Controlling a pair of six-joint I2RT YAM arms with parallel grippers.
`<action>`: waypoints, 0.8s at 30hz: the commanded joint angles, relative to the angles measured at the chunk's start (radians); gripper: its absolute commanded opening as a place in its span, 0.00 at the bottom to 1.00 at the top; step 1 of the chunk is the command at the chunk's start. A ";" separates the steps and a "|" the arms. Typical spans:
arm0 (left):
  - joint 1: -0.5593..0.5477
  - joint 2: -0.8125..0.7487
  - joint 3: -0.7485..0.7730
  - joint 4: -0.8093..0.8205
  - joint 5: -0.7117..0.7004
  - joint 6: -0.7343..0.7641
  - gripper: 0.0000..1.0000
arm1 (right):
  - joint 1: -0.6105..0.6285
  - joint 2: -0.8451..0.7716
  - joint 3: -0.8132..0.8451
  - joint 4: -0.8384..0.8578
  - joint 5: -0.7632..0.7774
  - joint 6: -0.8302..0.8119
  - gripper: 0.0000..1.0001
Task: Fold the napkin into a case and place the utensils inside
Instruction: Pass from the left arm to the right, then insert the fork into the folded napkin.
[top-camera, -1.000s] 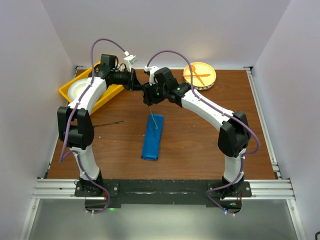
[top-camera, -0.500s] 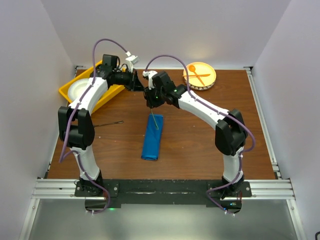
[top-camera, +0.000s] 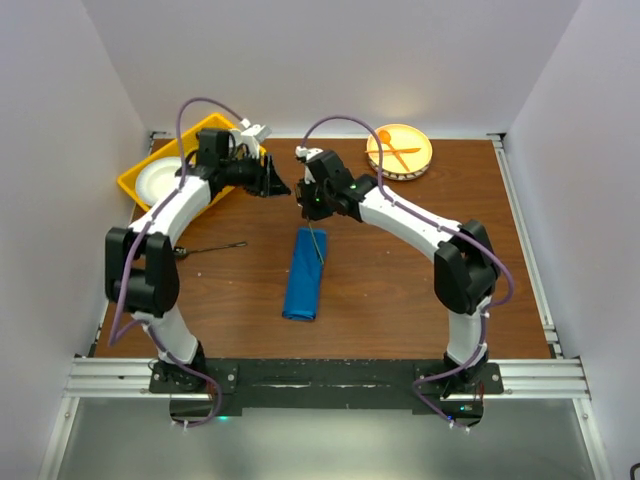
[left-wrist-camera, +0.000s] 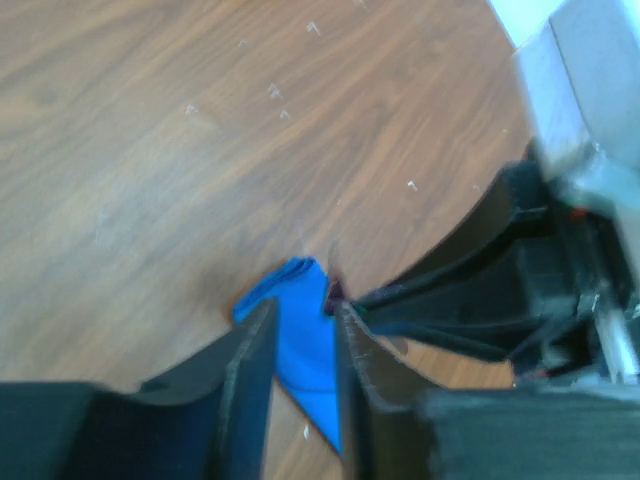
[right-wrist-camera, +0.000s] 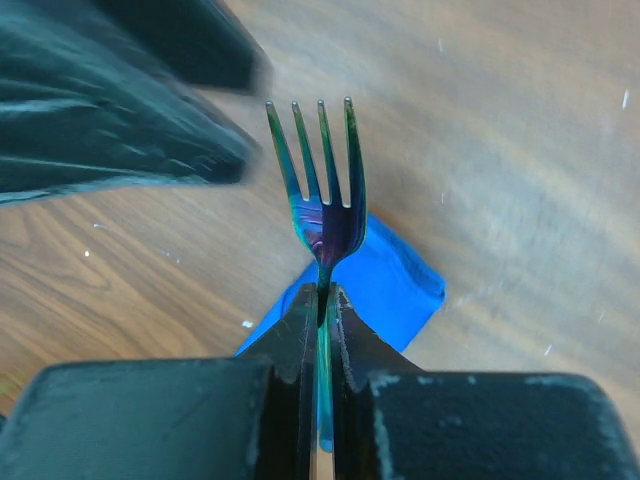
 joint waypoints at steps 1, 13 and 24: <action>0.027 -0.263 -0.276 0.356 -0.216 -0.196 0.65 | 0.004 -0.108 -0.058 -0.022 0.085 0.244 0.00; 0.018 -0.415 -0.613 0.245 -0.031 -0.102 0.26 | -0.012 -0.037 -0.043 -0.074 0.128 0.372 0.00; 0.000 -0.587 -0.938 0.315 0.066 -0.455 0.00 | -0.011 0.036 -0.034 -0.064 0.119 0.381 0.00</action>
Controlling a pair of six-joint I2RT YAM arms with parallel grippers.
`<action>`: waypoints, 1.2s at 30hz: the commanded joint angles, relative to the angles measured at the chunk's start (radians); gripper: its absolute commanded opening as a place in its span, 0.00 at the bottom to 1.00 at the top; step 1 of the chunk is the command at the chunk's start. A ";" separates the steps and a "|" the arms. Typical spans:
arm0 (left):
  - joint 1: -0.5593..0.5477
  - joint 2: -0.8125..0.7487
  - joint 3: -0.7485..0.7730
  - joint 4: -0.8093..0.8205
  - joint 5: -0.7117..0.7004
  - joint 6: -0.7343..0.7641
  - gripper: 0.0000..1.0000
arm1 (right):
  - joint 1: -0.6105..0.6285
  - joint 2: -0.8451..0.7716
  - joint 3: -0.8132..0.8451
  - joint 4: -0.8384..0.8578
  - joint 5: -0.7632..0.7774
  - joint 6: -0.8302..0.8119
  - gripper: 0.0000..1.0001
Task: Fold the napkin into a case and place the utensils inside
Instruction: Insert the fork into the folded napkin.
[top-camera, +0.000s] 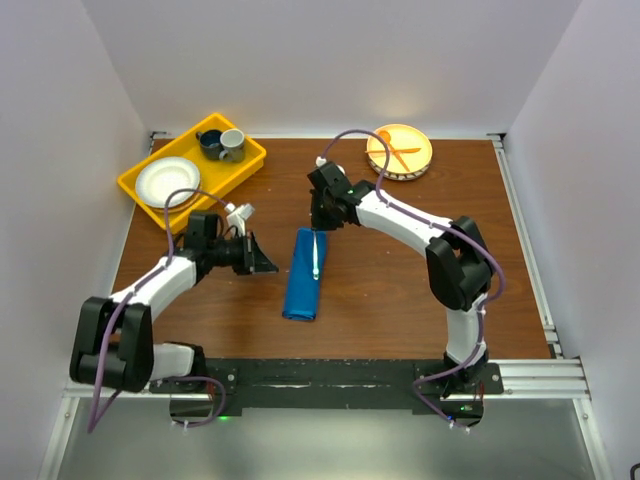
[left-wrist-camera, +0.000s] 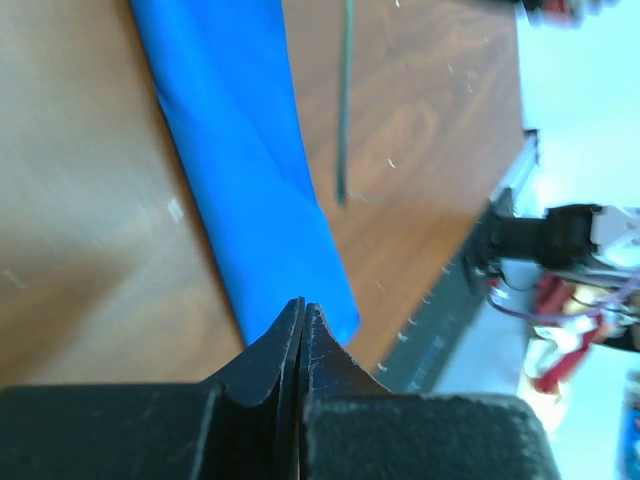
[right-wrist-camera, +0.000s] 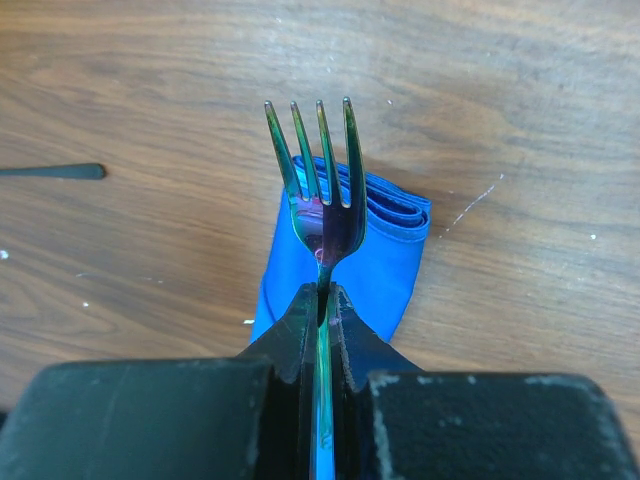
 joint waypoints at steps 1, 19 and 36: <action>-0.019 -0.097 -0.103 0.106 0.065 -0.177 0.00 | -0.001 0.023 0.040 0.019 0.023 0.018 0.00; -0.381 -0.328 -0.055 -0.054 -0.042 0.904 0.00 | -0.027 0.118 0.112 -0.005 -0.008 0.067 0.00; -0.610 -0.382 -0.319 -0.107 -0.250 1.702 0.00 | -0.026 0.146 0.131 -0.021 -0.020 0.096 0.00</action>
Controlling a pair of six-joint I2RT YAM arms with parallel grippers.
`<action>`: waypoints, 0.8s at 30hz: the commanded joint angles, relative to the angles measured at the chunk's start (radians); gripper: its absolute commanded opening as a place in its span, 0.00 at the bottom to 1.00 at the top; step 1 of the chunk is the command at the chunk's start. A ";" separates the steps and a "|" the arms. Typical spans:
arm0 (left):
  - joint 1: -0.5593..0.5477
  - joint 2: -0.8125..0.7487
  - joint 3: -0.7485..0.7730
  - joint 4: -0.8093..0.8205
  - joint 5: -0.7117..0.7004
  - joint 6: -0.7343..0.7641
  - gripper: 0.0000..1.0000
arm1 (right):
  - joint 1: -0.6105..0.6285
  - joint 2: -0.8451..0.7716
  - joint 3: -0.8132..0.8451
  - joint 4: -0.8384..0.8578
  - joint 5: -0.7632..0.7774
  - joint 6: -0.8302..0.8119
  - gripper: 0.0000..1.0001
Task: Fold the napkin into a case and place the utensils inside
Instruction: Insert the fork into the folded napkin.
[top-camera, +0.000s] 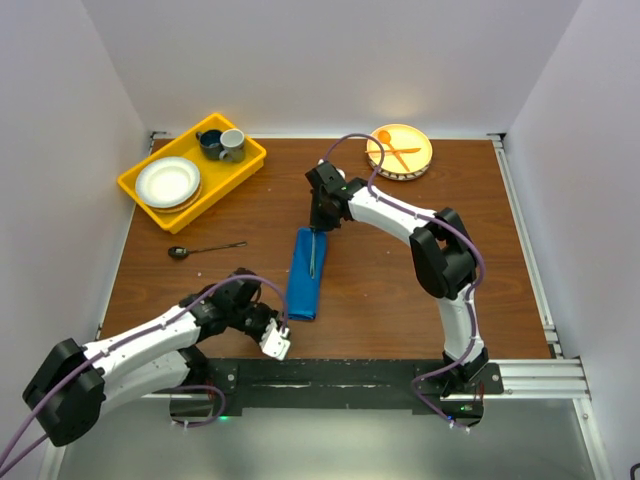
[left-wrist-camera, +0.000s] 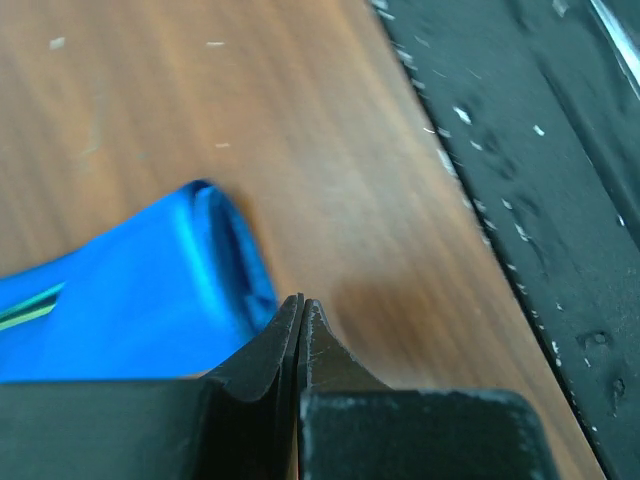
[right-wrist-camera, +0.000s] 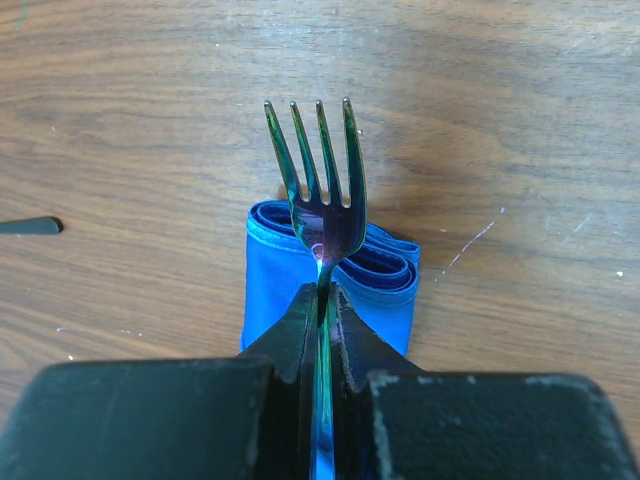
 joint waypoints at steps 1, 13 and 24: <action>-0.037 0.019 -0.044 0.127 -0.039 0.108 0.00 | 0.002 0.014 0.054 0.002 -0.006 0.028 0.00; -0.077 0.181 -0.042 0.347 -0.134 -0.009 0.00 | 0.002 0.008 0.035 -0.003 -0.030 0.049 0.00; -0.112 0.206 -0.057 0.434 -0.205 -0.058 0.00 | 0.010 -0.035 -0.006 -0.029 -0.037 0.091 0.00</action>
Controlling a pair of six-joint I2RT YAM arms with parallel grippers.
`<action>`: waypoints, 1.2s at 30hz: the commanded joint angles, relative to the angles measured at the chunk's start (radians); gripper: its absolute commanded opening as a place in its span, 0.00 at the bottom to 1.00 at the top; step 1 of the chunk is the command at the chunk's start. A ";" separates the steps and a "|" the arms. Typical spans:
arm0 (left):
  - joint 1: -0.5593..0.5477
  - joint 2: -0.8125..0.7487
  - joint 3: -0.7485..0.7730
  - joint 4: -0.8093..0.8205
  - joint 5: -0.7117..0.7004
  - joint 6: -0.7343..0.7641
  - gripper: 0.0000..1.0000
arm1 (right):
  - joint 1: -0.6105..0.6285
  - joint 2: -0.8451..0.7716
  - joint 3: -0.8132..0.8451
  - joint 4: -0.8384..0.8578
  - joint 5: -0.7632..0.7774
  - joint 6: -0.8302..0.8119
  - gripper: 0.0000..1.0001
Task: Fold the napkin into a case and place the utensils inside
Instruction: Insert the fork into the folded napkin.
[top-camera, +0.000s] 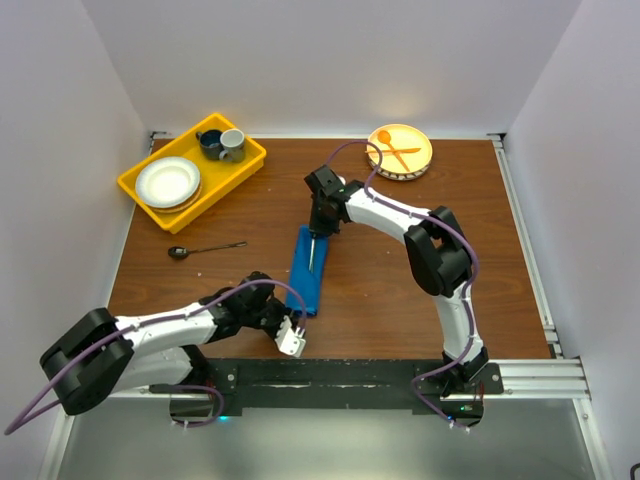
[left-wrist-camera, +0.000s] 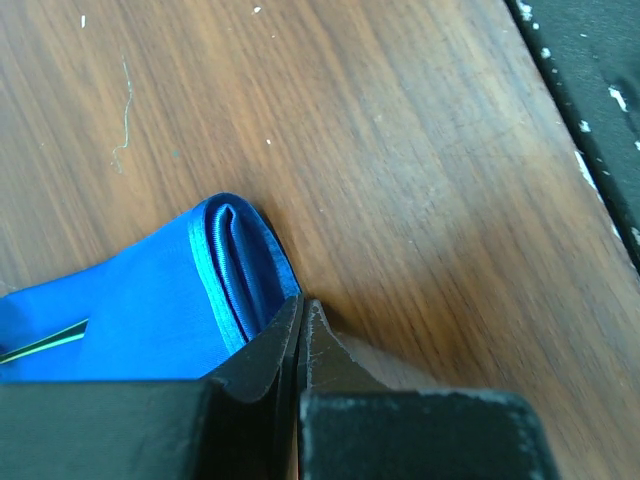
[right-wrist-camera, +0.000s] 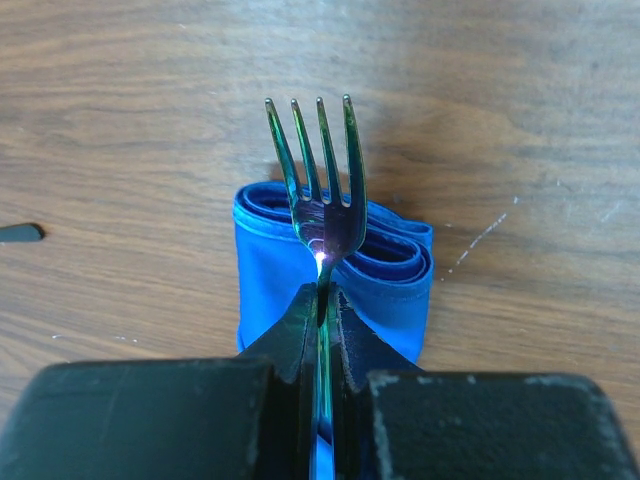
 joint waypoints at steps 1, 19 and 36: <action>-0.013 0.016 0.003 0.069 -0.036 -0.038 0.00 | 0.011 -0.074 -0.015 -0.012 -0.013 0.037 0.00; -0.014 0.080 0.006 0.134 -0.094 -0.101 0.00 | 0.021 -0.107 -0.074 -0.047 0.024 0.080 0.00; -0.016 0.125 0.009 0.174 -0.126 -0.124 0.00 | 0.025 -0.117 -0.123 -0.078 0.010 0.127 0.00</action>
